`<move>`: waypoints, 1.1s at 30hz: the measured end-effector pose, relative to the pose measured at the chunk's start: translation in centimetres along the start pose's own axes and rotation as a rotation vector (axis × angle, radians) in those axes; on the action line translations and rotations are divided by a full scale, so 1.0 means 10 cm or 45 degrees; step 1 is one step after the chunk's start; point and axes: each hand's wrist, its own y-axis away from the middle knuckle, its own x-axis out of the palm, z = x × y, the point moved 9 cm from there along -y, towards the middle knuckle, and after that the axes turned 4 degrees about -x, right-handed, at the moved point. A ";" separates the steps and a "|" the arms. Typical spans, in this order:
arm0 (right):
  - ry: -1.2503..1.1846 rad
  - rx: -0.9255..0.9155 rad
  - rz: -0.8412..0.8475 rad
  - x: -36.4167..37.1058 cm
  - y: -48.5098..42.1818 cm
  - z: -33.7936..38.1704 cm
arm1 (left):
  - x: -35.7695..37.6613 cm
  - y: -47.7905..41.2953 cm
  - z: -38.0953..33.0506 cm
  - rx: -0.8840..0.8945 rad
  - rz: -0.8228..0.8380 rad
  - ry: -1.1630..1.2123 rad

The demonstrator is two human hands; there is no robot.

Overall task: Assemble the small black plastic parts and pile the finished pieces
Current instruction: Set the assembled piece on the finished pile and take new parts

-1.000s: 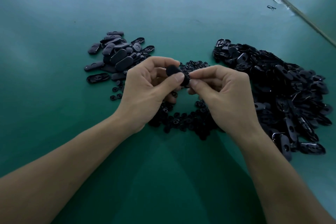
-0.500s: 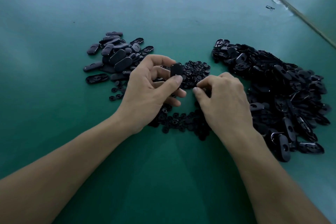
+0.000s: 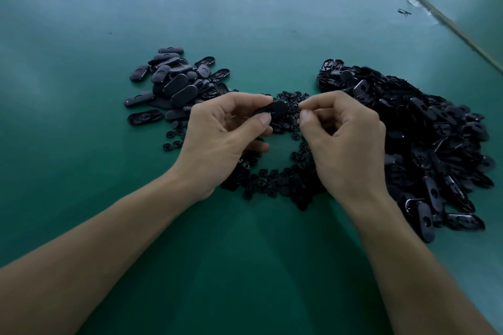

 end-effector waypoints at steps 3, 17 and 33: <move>-0.096 -0.016 0.019 0.01 -0.01 0.02 | 0.00 0.00 0.01 0.003 -0.008 -0.017; -0.197 -0.082 0.082 0.04 -0.01 0.09 | -0.01 0.00 0.01 0.030 -0.029 -0.071; -0.134 -0.007 0.239 0.21 0.04 0.10 | 0.06 0.03 -0.04 0.098 0.016 -0.237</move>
